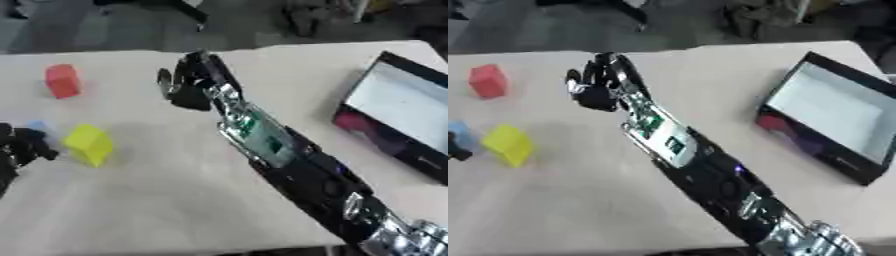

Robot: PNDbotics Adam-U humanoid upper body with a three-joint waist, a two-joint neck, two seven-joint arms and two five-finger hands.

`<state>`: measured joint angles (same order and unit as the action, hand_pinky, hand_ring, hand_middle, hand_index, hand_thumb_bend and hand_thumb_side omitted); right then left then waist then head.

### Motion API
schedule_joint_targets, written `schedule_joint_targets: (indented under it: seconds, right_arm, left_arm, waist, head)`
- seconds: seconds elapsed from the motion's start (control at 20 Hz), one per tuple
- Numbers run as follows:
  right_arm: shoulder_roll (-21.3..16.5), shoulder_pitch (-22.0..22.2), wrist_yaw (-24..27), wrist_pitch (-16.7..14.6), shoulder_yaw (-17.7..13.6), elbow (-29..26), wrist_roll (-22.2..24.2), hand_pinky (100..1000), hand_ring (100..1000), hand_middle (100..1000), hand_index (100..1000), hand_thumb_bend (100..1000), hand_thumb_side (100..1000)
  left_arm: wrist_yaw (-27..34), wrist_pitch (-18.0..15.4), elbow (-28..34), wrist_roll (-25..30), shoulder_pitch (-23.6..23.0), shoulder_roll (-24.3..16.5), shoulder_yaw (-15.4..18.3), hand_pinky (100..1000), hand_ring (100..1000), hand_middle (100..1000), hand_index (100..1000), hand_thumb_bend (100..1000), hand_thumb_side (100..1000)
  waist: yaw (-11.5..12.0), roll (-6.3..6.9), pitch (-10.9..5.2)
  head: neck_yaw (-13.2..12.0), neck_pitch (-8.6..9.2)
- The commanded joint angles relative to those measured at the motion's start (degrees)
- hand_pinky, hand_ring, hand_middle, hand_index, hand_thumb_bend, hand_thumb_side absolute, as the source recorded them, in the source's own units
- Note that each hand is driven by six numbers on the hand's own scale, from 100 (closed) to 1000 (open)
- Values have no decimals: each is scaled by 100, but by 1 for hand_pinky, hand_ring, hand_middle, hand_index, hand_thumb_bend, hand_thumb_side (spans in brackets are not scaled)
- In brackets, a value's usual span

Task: Pick up the objects with one hand, pass them to the other hand, and then place them into the box on the other side of the table.

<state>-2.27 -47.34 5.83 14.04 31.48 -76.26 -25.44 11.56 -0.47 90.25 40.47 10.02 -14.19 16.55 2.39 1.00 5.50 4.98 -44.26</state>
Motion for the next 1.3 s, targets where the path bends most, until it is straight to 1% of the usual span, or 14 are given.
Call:
schedule_joint_targets:
  seconds: [0.05, 0.15, 0.35, 0.5, 0.6, 0.65, 0.7, 0.75, 0.8, 0.9, 0.95, 1.15, 1.2, 1.3]
  right_arm:
    - [-38, -84, -94, 23, -60, -122, -173, 100, 260, 200, 304, 100, 392]
    - [-38, -89, -128, 50, -49, -107, -246, 100, 299, 241, 346, 100, 446]
    - [-55, -79, -268, 150, -28, -100, -261, 172, 436, 385, 487, 100, 433]
    - [-55, -63, -386, 241, -24, -88, -228, 228, 513, 483, 561, 100, 424]
    - [-57, -60, -437, 287, -18, -78, -196, 248, 542, 519, 594, 100, 422]
    - [-57, -59, -456, 305, -15, -75, -179, 251, 545, 521, 600, 100, 421]
    - [-55, -56, -473, 316, -12, -74, -165, 252, 546, 521, 603, 100, 421]
    - [-49, -51, -487, 323, -8, -74, -152, 252, 546, 521, 604, 100, 420]
    - [-36, -46, -501, 327, -2, -73, -139, 254, 547, 521, 607, 100, 420]
    - [-6, -42, -521, 331, 10, -66, -118, 254, 547, 521, 609, 100, 419]
    - [6, -43, -526, 331, 15, -65, -107, 253, 546, 519, 609, 100, 418]
    - [27, -54, -519, 332, 21, -57, -90, 252, 544, 516, 609, 100, 417]
    - [29, -56, -515, 330, 19, -59, -93, 252, 543, 515, 609, 100, 416]
    - [31, -62, -507, 326, 12, -63, -105, 253, 543, 514, 609, 100, 416]
  left_arm:
    - [47, -72, 67, 38, 67, -273, 8, 730, 531, 505, 683, 100, 888]
    - [51, -199, 62, 57, 80, -432, -7, 732, 533, 508, 686, 100, 870]
    - [-85, -773, 30, 110, 145, -1011, -62, 741, 559, 533, 707, 100, 785]
    - [-430, -1554, -72, 45, 291, -1662, -161, 753, 604, 576, 743, 100, 616]
    - [-909, -2300, -180, -54, 486, -2226, -299, 770, 654, 637, 796, 100, 400]
    - [-1297, -2712, -270, -139, 618, -2518, -400, 777, 685, 679, 825, 100, 260]
    - [-1738, -3112, -388, -257, 763, -2764, -526, 783, 710, 708, 846, 100, 189]
    - [-2239, -3522, -518, -399, 942, -2989, -697, 792, 740, 741, 866, 241, 199]
    - [-2802, -3954, -670, -527, 1166, -3191, -940, 809, 781, 777, 889, 416, 254]
    - [-3858, -4717, -1094, -776, 1602, -3393, -1446, 827, 811, 802, 905, 533, 318]
    - [-4340, -4937, -1327, -895, 1799, -3401, -1682, 836, 828, 820, 915, 593, 356]
    - [-5979, -5138, -2076, -1233, 2442, -3076, -2481, 854, 864, 863, 938, 734, 401]
    - [-6319, -5144, -2225, -1325, 2544, -2973, -2616, 855, 868, 873, 943, 775, 456]
    - [-6917, -5148, -2511, -1552, 2706, -2763, -2808, 855, 869, 879, 946, 789, 530]
  waist:
    - [-2, 29, -54]
    - [-1, 43, -59]
    - [-16, 74, -74]
    - [-34, 106, -89]
    - [-59, 126, -103]
    - [-74, 138, -113]
    - [-88, 148, -121]
    - [-106, 159, -129]
    - [-130, 168, -136]
    - [-174, 175, -147]
    - [-196, 175, -149]
    - [-273, 170, -143]
    - [-290, 167, -141]
    - [-316, 161, -138]
  head:
    - [41, 14]
    - [36, 14]
    - [21, 14]
    - [23, 14]
    - [12, 14]
    - [-8, 14]
    - [-29, 14]
    - [-54, 14]
    - [-81, 14]
    - [-123, 14]
    - [-142, 14]
    - [-190, 14]
    - [-193, 14]
    - [-195, 14]
